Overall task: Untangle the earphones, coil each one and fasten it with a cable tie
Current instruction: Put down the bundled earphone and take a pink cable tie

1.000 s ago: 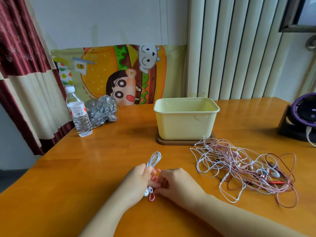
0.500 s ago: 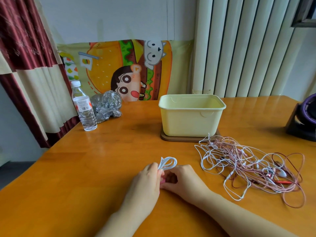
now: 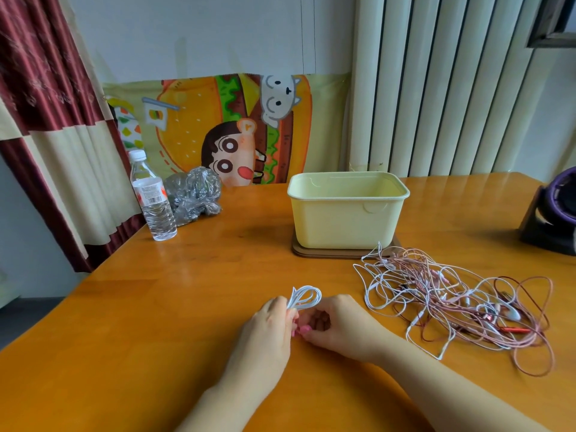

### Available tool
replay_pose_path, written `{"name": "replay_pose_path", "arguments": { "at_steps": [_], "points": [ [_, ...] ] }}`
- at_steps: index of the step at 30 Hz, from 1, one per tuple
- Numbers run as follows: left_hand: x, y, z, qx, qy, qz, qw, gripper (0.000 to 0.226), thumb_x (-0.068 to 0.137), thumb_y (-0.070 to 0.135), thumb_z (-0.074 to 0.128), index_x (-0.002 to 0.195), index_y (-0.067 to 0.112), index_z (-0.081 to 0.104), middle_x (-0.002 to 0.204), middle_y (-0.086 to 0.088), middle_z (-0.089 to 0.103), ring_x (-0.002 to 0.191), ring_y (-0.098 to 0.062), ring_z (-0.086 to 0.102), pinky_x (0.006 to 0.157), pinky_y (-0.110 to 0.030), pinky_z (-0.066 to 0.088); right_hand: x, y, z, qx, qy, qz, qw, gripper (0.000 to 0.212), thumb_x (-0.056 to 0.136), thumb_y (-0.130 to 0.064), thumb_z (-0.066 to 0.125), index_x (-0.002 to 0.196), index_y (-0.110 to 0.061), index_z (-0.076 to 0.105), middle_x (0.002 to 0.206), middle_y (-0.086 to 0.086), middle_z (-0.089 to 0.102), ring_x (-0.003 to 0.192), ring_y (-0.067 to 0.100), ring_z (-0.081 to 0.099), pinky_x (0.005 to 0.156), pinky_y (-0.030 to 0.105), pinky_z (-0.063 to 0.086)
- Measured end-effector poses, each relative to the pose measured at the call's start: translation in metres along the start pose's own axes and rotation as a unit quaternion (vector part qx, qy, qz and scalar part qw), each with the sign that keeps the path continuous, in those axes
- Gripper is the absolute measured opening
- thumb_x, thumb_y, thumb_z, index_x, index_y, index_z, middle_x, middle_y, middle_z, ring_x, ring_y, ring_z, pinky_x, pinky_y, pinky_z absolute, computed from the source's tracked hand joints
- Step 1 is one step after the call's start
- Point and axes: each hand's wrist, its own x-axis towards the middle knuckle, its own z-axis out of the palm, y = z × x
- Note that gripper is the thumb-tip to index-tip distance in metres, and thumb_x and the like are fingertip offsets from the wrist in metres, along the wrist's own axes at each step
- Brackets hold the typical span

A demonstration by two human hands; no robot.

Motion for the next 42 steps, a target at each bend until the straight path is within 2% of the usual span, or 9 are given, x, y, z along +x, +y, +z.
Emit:
{"name": "replay_pose_path", "arguments": {
  "at_steps": [4,8,12,15,20,23,25,31,42],
  "points": [
    [0.004,0.002,-0.002,-0.018,-0.01,-0.026,0.999,0.019,0.102,0.028,0.029,0.089,0.025,0.043,0.093,0.013,0.057,0.074,0.001,0.055,0.059,-0.01,0.043,-0.01,0.01,-0.007,0.098,0.087,0.051,0.99,0.008,0.092,-0.019,0.059,0.094,-0.024,0.065,0.072,-0.007,0.061,0.058,-0.002,0.053,0.059,0.016,0.044],
    [0.021,0.014,-0.015,-0.119,0.016,-0.06,0.991,0.025,0.102,0.024,0.032,0.082,0.028,0.047,0.079,0.006,0.067,0.056,0.001,0.056,0.048,-0.013,0.04,-0.008,0.012,-0.024,0.265,0.196,0.084,0.94,0.018,0.091,-0.016,0.059,0.107,-0.01,0.067,0.075,0.0,0.067,0.066,0.009,0.063,0.071,0.025,0.055],
    [0.052,0.028,-0.016,-0.213,0.023,-0.079,0.974,0.029,0.103,0.027,0.029,0.083,0.025,0.05,0.068,0.008,0.066,0.068,-0.016,0.064,0.052,-0.013,0.039,0.003,0.002,-0.038,0.345,0.24,0.049,0.906,0.017,0.091,-0.011,0.058,0.106,-0.011,0.067,0.087,0.004,0.073,0.076,0.015,0.069,0.074,0.027,0.058],
    [0.074,0.036,-0.002,-0.346,0.01,-0.142,0.927,0.033,0.104,0.023,0.03,0.084,0.014,0.055,0.072,0.004,0.063,0.06,0.002,0.065,0.056,-0.014,0.044,0.016,-0.004,-0.042,0.315,0.266,0.018,0.911,0.016,0.089,-0.008,0.062,0.101,-0.016,0.069,0.086,0.002,0.075,0.079,0.015,0.071,0.075,0.024,0.057],
    [0.098,0.032,0.024,-0.523,0.005,-0.219,0.824,0.034,0.103,0.024,0.038,0.084,0.013,0.063,0.079,-0.008,0.071,0.074,-0.027,0.066,0.088,-0.052,0.049,0.032,0.001,-0.042,0.222,0.311,-0.015,0.924,0.018,0.084,0.001,0.065,0.097,-0.011,0.069,0.078,-0.001,0.074,0.067,0.006,0.071,0.064,0.012,0.052],
    [0.107,0.027,0.034,-0.536,0.006,-0.22,0.815,0.032,0.089,0.041,0.05,0.072,0.021,0.069,0.093,-0.019,0.065,0.081,-0.032,0.059,0.094,-0.06,0.046,0.045,0.016,-0.043,0.141,0.355,0.001,0.924,0.018,0.079,-0.001,0.071,0.093,-0.013,0.071,0.076,0.0,0.073,0.068,0.005,0.071,0.069,0.017,0.055],
    [0.109,0.023,0.04,-0.541,-0.01,-0.219,0.812,0.03,0.079,0.046,0.05,0.072,0.024,0.07,0.096,-0.019,0.062,0.079,-0.031,0.056,0.08,-0.051,0.049,0.051,0.026,-0.042,0.115,0.368,0.012,0.923,0.017,0.077,-0.004,0.074,0.091,-0.013,0.072,0.078,0.0,0.074,0.071,0.008,0.071,0.073,0.026,0.057],
    [0.114,0.011,0.044,-0.537,-0.06,-0.197,0.818,0.031,0.102,0.026,0.039,0.11,0.004,0.059,0.095,-0.015,0.049,0.059,-0.022,0.05,0.054,-0.03,0.037,0.06,0.038,-0.037,0.033,0.357,-0.024,0.933,0.015,0.079,-0.01,0.074,0.092,-0.015,0.075,0.081,-0.001,0.073,0.071,0.006,0.069,0.072,0.027,0.056],
    [0.108,0.01,0.048,-0.505,-0.023,-0.148,0.85,0.045,0.082,0.051,0.046,0.102,0.016,0.068,0.096,-0.016,0.066,0.081,-0.026,0.059,0.074,-0.045,0.045,0.054,0.03,-0.037,0.066,0.333,0.007,0.94,0.009,0.08,-0.021,0.074,0.081,-0.013,0.07,0.073,-0.006,0.072,0.068,0.005,0.067,0.068,0.028,0.054]
  ]
}}
